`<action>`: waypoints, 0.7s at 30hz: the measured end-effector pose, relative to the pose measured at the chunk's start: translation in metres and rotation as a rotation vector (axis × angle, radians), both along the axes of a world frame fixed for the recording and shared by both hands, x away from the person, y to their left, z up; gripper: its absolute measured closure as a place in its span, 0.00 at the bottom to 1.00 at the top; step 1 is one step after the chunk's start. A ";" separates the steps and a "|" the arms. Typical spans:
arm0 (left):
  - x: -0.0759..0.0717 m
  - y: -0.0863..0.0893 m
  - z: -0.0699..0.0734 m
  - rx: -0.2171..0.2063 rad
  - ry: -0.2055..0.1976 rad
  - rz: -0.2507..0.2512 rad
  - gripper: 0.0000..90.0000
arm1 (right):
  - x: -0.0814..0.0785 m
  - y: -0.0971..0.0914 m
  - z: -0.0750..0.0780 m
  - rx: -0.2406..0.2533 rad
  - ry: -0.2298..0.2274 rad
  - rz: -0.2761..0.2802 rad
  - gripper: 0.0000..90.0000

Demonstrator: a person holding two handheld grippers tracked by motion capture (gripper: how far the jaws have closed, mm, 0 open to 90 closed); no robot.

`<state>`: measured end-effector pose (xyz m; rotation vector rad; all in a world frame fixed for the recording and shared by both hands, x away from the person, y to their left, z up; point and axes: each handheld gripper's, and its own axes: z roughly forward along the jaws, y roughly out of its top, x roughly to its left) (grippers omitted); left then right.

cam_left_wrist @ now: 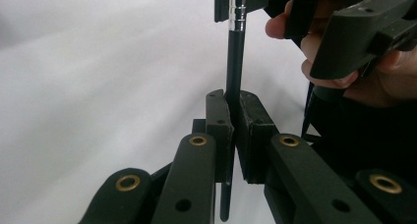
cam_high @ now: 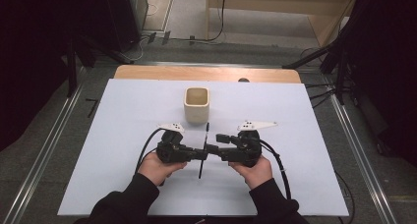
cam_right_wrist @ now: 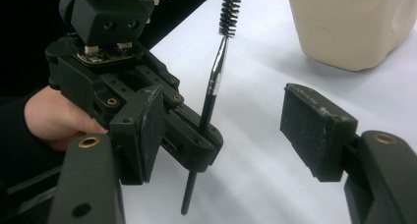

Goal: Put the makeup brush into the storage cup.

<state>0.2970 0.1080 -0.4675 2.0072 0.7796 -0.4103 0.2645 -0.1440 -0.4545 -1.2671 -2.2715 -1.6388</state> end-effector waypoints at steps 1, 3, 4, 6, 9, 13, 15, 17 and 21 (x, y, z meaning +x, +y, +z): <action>0.000 0.001 0.000 0.000 -0.002 -0.001 0.94 | 0.000 0.000 0.000 -0.003 -0.008 0.002 0.38; 0.000 0.002 0.001 0.002 -0.001 0.005 0.94 | -0.001 -0.001 -0.001 -0.015 -0.018 0.001 0.38; 0.001 0.003 0.001 0.004 -0.003 0.004 0.94 | -0.001 -0.001 -0.001 -0.019 -0.019 0.005 0.38; 0.001 0.005 0.002 0.008 -0.009 0.003 0.94 | -0.001 -0.002 -0.001 -0.022 -0.020 0.005 0.37; 0.001 0.007 0.003 0.011 -0.015 0.012 0.94 | -0.001 -0.003 -0.002 -0.036 -0.018 0.017 0.35; 0.001 0.010 0.005 0.008 -0.018 0.019 0.95 | -0.001 -0.004 -0.004 -0.060 -0.036 0.032 0.33; 0.001 0.011 0.006 0.010 -0.026 0.021 0.94 | 0.000 -0.005 -0.005 -0.067 -0.035 0.030 0.32; 0.001 0.012 0.006 0.012 -0.029 0.021 0.94 | 0.000 -0.006 -0.005 -0.071 -0.030 0.029 0.30; 0.001 0.014 0.007 0.013 -0.031 0.025 0.94 | 0.000 -0.008 -0.007 -0.093 -0.029 0.037 0.29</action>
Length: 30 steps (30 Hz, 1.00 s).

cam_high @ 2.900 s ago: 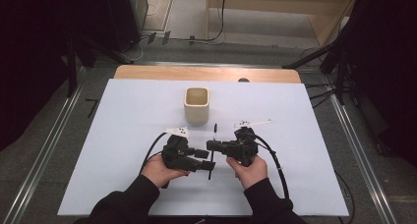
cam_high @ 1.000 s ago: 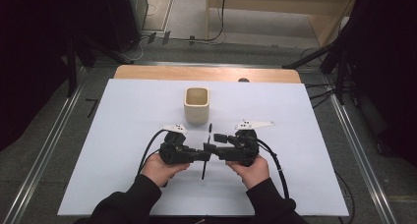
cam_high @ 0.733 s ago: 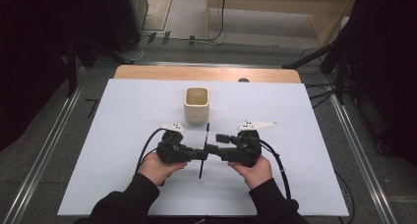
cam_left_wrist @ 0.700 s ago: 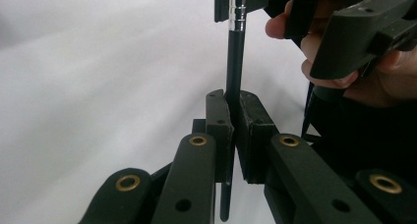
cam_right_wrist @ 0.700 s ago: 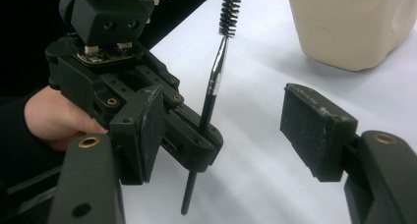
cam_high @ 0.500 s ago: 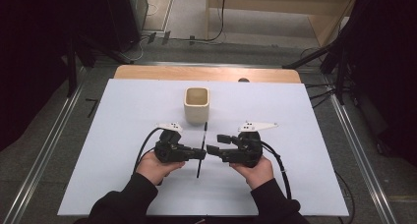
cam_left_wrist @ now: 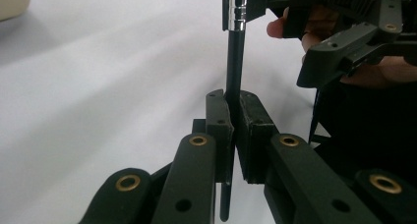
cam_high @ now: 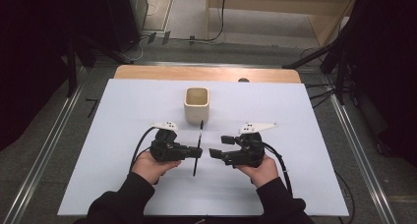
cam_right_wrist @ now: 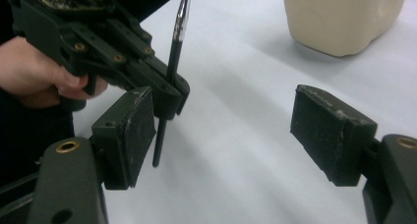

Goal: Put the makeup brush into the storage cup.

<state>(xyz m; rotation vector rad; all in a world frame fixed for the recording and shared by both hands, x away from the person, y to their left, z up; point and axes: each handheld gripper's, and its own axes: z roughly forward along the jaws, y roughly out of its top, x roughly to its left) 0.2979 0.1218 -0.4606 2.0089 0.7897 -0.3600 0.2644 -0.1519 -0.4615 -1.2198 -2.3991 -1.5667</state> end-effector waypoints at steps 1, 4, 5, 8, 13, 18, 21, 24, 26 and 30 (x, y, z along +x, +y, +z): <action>0.000 0.000 0.000 -0.001 -0.001 0.004 0.94 | 0.000 -0.001 0.000 -0.008 -0.009 0.005 0.29; 0.001 0.002 0.000 0.001 -0.004 0.005 0.95 | -0.002 -0.003 0.000 -0.025 -0.024 0.015 0.29; 0.001 0.002 0.000 -0.001 -0.002 0.005 0.95 | -0.002 -0.004 0.000 -0.034 -0.025 0.017 0.28; 0.001 0.002 0.000 0.004 -0.003 0.008 0.95 | -0.004 -0.007 0.000 -0.055 -0.031 0.019 0.28; 0.001 0.004 0.001 0.005 -0.008 0.014 0.94 | -0.006 -0.011 -0.002 -0.106 -0.057 0.016 0.27; 0.001 0.004 0.001 0.004 -0.010 0.020 0.95 | -0.008 -0.017 -0.004 -0.130 -0.056 0.026 0.26; 0.001 0.004 0.001 0.004 -0.010 0.022 0.95 | -0.009 -0.022 -0.004 -0.133 -0.056 0.033 0.26; 0.001 0.005 0.002 0.003 -0.014 0.025 0.94 | -0.011 -0.027 -0.005 -0.140 -0.053 0.037 0.26; 0.001 0.005 0.002 0.004 -0.018 0.026 0.94 | -0.012 -0.029 -0.006 -0.148 -0.052 0.035 0.26; 0.002 0.005 0.003 0.003 -0.020 0.028 0.94 | -0.015 -0.036 -0.008 -0.164 -0.053 0.040 0.26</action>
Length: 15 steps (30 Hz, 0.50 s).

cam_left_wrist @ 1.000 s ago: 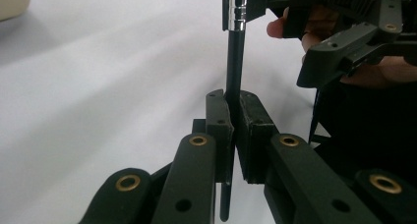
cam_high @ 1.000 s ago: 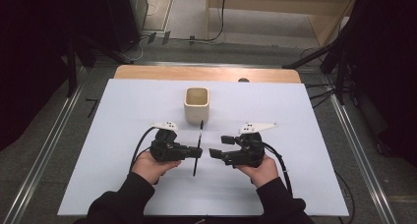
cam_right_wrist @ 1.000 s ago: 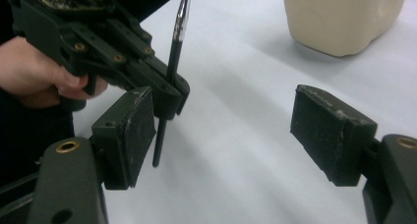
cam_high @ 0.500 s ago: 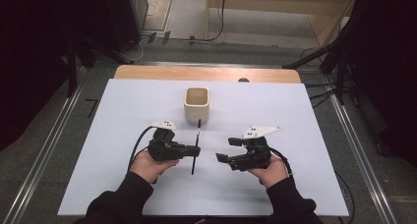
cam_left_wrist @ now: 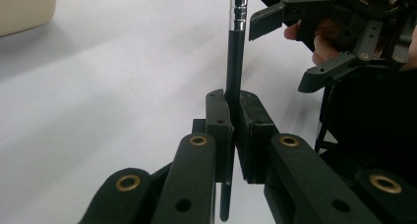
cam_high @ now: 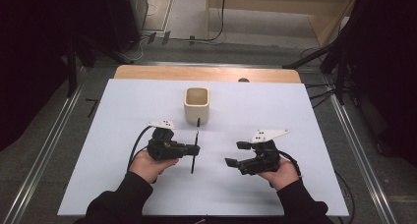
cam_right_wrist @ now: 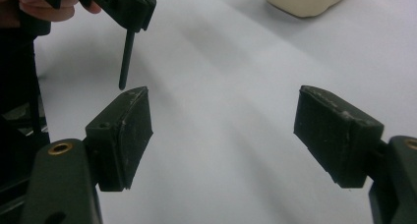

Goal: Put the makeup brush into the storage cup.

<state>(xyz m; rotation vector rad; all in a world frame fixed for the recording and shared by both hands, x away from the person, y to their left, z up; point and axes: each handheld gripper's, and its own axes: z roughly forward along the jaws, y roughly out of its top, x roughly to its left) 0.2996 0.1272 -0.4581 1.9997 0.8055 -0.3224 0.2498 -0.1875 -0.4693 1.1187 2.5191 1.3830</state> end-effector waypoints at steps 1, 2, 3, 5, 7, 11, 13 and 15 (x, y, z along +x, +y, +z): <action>0.000 0.000 0.000 0.001 0.001 0.002 0.94 | -0.001 -0.001 0.000 -0.002 0.003 0.000 0.26; 0.000 0.000 0.000 0.000 0.001 0.002 0.94 | -0.001 -0.002 0.000 -0.002 -0.001 0.002 0.26; 0.000 0.001 0.000 -0.001 0.001 0.003 0.94 | -0.002 -0.003 0.000 -0.007 0.001 0.003 0.26; 0.001 0.002 0.000 -0.002 -0.001 0.006 0.94 | -0.003 -0.005 -0.001 -0.011 0.002 0.007 0.26; 0.001 0.003 0.001 -0.001 -0.009 0.011 0.94 | -0.004 -0.008 -0.002 -0.022 0.003 0.012 0.26; 0.001 0.004 0.002 -0.009 -0.009 0.018 0.94 | -0.006 -0.013 -0.004 -0.028 -0.005 0.010 0.26; 0.001 0.004 0.002 -0.008 -0.010 0.020 0.94 | -0.007 -0.016 -0.005 -0.034 -0.007 0.011 0.26; 0.002 0.004 0.002 -0.010 -0.006 0.018 0.94 | -0.008 -0.018 -0.005 -0.043 -0.007 0.015 0.26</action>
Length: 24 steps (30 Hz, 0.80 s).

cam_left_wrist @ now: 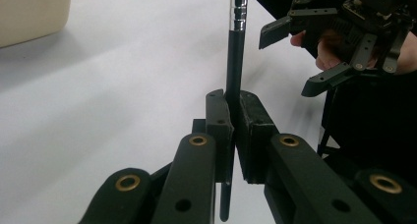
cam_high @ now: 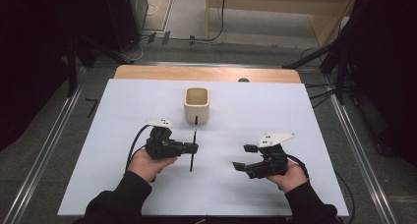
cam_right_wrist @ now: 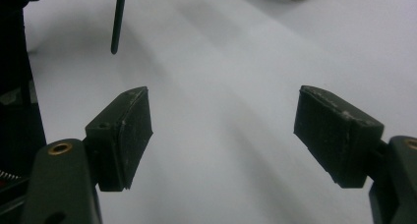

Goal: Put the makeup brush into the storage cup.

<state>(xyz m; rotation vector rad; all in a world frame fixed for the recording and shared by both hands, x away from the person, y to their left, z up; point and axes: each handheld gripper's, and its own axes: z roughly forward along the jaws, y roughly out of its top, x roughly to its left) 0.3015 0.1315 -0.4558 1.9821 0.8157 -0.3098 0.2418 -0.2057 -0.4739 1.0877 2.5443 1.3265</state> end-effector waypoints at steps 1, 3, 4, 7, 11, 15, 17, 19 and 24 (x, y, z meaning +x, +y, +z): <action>0.000 0.000 0.000 0.000 -0.001 0.001 0.94 | 0.000 -0.001 0.000 -0.001 -0.006 0.002 0.26; 0.001 0.001 0.000 0.000 0.002 0.002 0.94 | -0.002 -0.004 -0.001 -0.003 -0.007 0.002 0.26; 0.001 0.001 0.000 -0.001 0.003 0.001 0.94 | -0.003 -0.006 -0.001 -0.002 -0.004 0.001 0.25; 0.002 0.002 0.001 -0.001 0.003 0.002 0.94 | -0.005 -0.010 -0.003 -0.008 0.003 0.001 0.25; 0.003 0.003 0.002 -0.003 0.001 0.005 0.94 | -0.008 -0.016 -0.004 -0.010 -0.005 0.000 0.26; 0.005 0.005 0.002 -0.005 -0.003 0.011 0.94 | -0.009 -0.020 -0.005 -0.015 -0.005 -0.016 0.26; 0.006 0.006 0.003 -0.003 -0.006 0.015 0.94 | -0.009 -0.022 -0.006 -0.008 0.002 -0.017 0.25; 0.008 0.007 0.003 -0.004 -0.009 0.018 0.94 | -0.010 -0.023 -0.007 -0.004 0.009 -0.008 0.25; 0.011 0.007 0.006 -0.005 -0.012 0.024 0.94 | -0.010 -0.023 -0.008 -0.006 0.009 -0.009 0.25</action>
